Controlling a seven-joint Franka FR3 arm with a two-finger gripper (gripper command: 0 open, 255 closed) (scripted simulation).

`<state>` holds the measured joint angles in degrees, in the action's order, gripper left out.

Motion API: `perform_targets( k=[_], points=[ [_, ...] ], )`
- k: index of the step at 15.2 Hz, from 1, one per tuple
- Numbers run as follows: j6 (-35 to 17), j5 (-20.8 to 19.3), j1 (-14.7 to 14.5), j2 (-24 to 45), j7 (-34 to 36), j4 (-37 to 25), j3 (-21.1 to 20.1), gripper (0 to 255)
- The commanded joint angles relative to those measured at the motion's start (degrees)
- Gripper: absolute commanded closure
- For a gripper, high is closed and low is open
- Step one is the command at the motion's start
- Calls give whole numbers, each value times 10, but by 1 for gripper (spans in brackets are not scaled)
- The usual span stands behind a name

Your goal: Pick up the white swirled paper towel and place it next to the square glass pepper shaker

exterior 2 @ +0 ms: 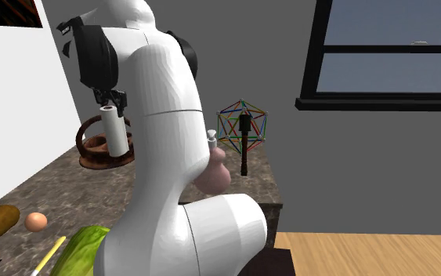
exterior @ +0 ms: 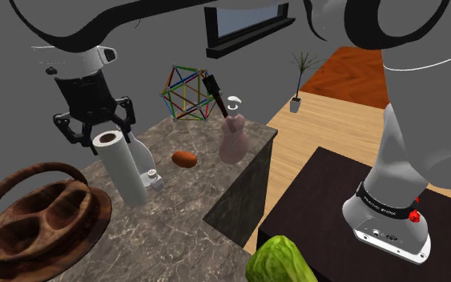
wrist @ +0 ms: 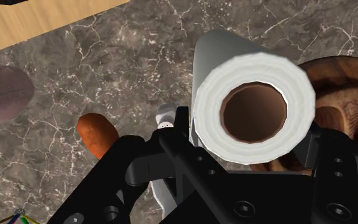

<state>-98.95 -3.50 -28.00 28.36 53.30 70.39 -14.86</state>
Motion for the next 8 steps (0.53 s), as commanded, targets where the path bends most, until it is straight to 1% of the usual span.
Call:
perform_targets(
  k=[1, 8],
  points=[
    [-16, -1, 0, 2, 1, 14, 0, 255],
    [-70, -1, 3, 3, 0, 67, 1, 255]
  ],
)
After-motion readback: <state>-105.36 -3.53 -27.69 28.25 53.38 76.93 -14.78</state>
